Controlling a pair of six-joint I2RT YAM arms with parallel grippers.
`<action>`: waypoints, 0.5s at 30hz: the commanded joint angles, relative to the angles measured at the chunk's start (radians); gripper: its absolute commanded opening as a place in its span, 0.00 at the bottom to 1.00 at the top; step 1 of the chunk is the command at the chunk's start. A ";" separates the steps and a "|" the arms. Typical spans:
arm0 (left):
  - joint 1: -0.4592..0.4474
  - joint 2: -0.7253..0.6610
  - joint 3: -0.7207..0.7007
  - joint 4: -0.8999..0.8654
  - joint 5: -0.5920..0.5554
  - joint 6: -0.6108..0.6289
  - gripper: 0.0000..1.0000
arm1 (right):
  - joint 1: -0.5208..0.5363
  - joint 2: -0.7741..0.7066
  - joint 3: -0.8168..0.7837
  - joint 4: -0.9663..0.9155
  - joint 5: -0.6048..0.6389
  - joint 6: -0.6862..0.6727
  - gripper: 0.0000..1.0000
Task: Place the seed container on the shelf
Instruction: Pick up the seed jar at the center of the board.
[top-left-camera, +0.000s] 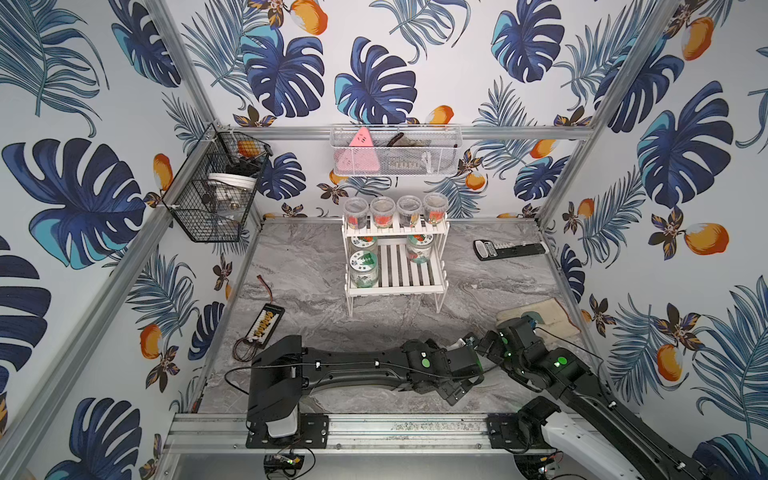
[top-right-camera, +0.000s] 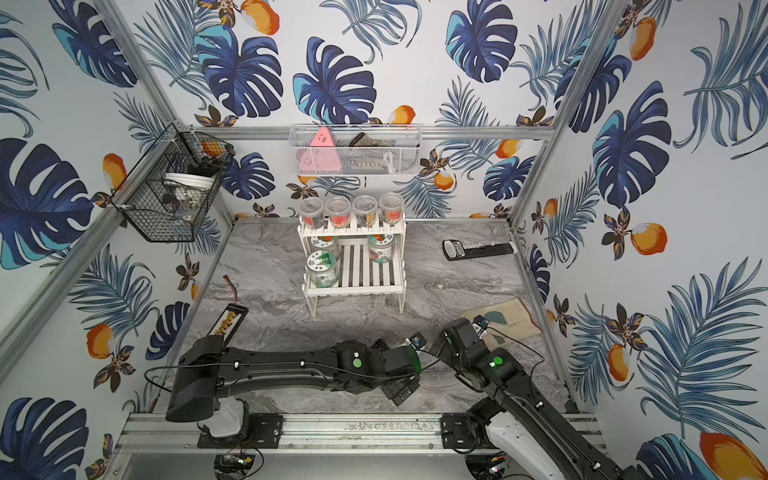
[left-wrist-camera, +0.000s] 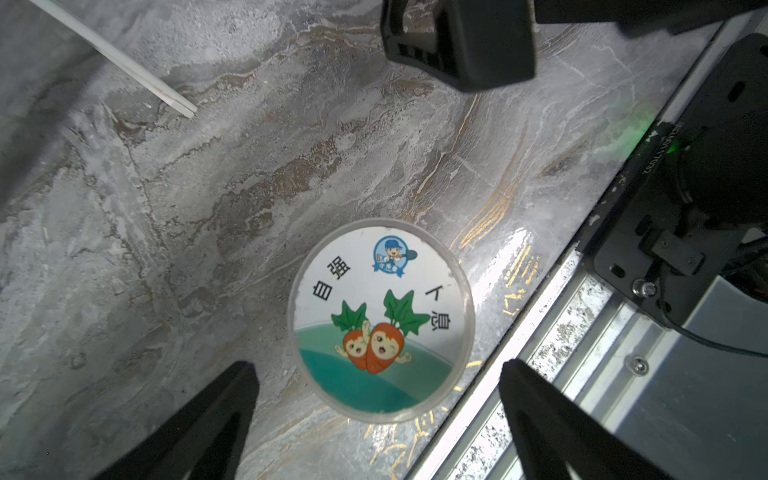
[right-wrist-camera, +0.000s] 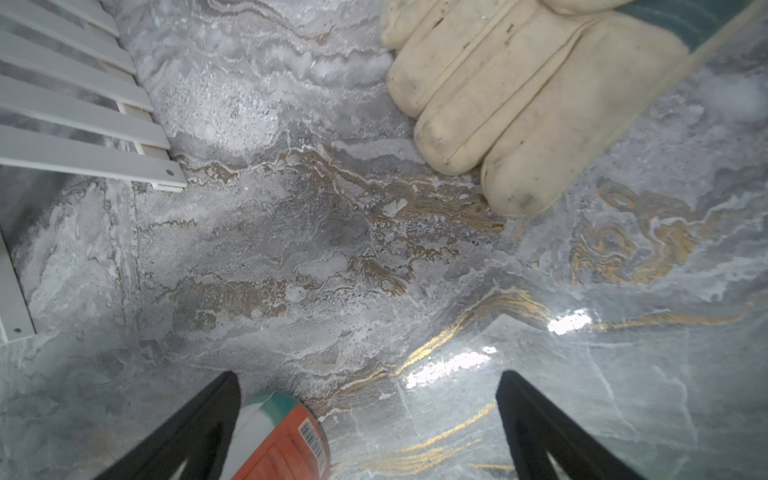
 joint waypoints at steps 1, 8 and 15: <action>0.018 0.017 0.001 -0.005 0.064 -0.036 0.99 | 0.000 0.051 0.023 0.036 -0.057 -0.075 1.00; 0.043 0.048 0.020 0.004 0.087 -0.048 0.99 | 0.000 0.063 0.015 0.063 -0.088 -0.090 1.00; 0.043 0.071 0.026 0.031 0.145 -0.028 0.99 | 0.000 0.022 -0.003 0.069 -0.078 -0.079 1.00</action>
